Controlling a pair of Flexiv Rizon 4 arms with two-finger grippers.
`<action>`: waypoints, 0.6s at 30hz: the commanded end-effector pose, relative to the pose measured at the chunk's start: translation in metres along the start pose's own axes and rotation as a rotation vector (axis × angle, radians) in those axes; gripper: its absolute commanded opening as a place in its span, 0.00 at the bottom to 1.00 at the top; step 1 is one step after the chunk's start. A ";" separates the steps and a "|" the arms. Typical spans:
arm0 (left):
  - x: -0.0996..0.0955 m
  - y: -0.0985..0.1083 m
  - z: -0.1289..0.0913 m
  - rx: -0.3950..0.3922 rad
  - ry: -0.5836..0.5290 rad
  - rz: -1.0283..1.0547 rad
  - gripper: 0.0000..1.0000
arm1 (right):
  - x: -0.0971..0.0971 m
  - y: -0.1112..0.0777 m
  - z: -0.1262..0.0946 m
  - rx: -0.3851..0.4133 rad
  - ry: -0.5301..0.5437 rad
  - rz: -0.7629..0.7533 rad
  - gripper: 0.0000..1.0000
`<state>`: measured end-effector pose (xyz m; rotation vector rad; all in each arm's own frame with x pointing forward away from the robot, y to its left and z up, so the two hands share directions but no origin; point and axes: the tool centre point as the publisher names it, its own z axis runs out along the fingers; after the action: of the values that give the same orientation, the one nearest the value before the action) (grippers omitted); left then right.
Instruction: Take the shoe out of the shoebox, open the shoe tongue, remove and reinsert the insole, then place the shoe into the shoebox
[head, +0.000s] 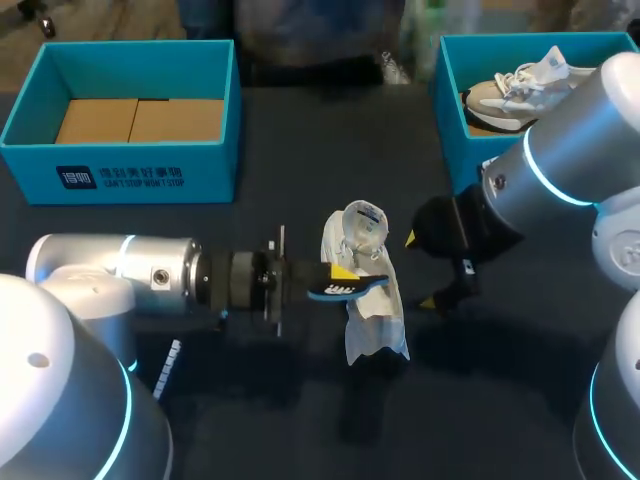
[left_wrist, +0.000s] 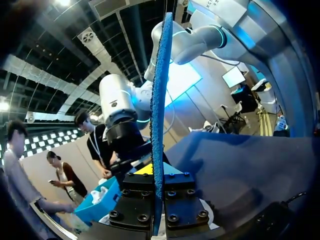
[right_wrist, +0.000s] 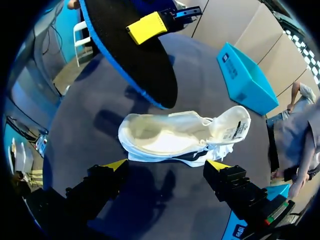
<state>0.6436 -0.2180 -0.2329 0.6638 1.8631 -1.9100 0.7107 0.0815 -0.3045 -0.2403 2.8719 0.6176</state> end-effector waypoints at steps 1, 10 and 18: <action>0.003 -0.004 0.004 -0.016 -0.010 0.002 0.00 | 0.002 -0.002 0.000 -0.001 -0.010 0.006 1.00; 0.011 0.007 0.009 -0.038 -0.021 -0.013 0.00 | 0.002 -0.002 0.000 -0.001 -0.010 0.006 1.00; 0.017 0.019 0.010 -0.047 -0.045 -0.004 0.00 | 0.002 -0.002 0.000 -0.001 -0.010 0.006 1.00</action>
<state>0.6409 -0.2222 -0.2536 0.6093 1.8901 -1.8651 0.7111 0.0805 -0.3049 -0.2285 2.8669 0.6193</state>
